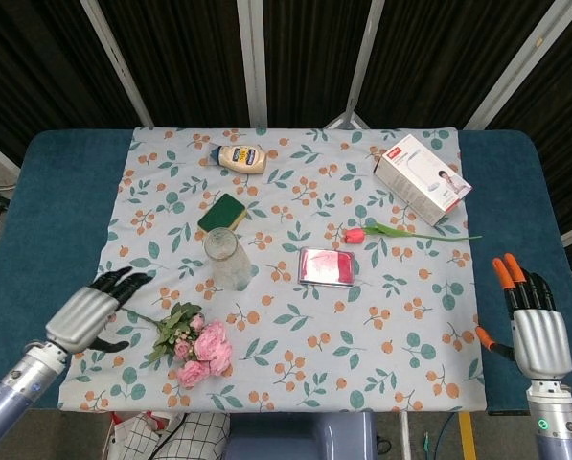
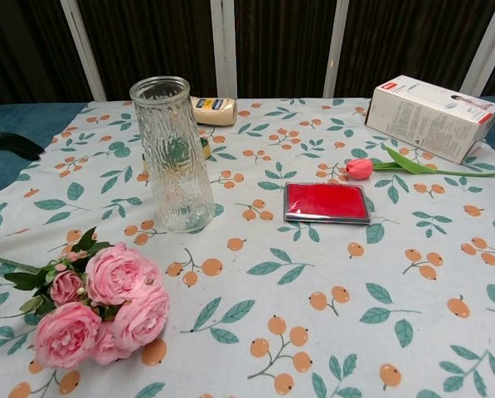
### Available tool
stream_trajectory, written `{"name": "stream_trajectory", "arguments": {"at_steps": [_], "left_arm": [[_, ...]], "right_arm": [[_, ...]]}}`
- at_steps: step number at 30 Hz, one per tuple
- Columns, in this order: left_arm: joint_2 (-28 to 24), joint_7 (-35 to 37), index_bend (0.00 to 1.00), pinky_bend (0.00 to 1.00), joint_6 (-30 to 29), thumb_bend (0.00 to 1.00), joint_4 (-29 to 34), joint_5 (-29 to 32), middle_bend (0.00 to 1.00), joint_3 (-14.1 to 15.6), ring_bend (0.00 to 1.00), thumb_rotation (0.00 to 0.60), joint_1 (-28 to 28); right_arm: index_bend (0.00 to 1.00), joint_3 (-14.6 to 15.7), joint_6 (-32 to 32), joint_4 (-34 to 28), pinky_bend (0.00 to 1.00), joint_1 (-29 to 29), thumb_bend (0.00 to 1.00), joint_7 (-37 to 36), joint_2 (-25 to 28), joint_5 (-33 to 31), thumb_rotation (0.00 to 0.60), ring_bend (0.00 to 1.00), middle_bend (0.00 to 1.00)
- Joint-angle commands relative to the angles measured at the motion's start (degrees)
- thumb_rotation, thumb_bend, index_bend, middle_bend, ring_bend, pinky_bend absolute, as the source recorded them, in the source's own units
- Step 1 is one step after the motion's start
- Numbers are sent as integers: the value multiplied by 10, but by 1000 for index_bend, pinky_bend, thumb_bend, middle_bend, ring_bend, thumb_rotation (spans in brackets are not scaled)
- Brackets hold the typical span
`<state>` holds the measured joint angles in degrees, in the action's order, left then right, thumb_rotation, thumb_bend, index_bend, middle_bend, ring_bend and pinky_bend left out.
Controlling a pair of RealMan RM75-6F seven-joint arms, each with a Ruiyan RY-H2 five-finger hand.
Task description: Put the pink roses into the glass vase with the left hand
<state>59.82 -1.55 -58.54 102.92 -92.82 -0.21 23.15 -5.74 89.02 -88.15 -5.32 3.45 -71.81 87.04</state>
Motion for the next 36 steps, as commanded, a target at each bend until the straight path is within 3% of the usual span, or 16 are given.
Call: {"name": "stream_trajectory", "arguments": {"at_steps": [1,7,15,24,29,36], "left_arm": [[16,-48,62,106,68,72,34,11,83,4,0,600,48],[35,-83,62,106,92,74,42,24,84,9,0,600,65],[78,-149,64,106,106,82,9,57,99,14,0,600,75],[123,-149,87,106,103,84,-42,63,140,22,20,600,82],[147,-123,118,112,93,87,-67,37,153,30,38,600,87],[167,-92,181,186,74,143,-90,7,230,43,116,600,90]], "right_arm": [[9,-1,0,-2,96,1,211,-5,2,-3,600,87,21],[9,-4,2,-8,96,3,211,-14,8,-6,600,86,21],[9,-7,5,-10,96,6,211,-24,10,-9,600,86,21],[9,-11,3,-11,96,6,211,-28,9,-16,600,87,21],[9,-11,1,-11,96,6,212,-30,9,-17,600,87,21],[9,-13,-3,-13,96,6,211,-40,12,-21,600,87,21]]}}
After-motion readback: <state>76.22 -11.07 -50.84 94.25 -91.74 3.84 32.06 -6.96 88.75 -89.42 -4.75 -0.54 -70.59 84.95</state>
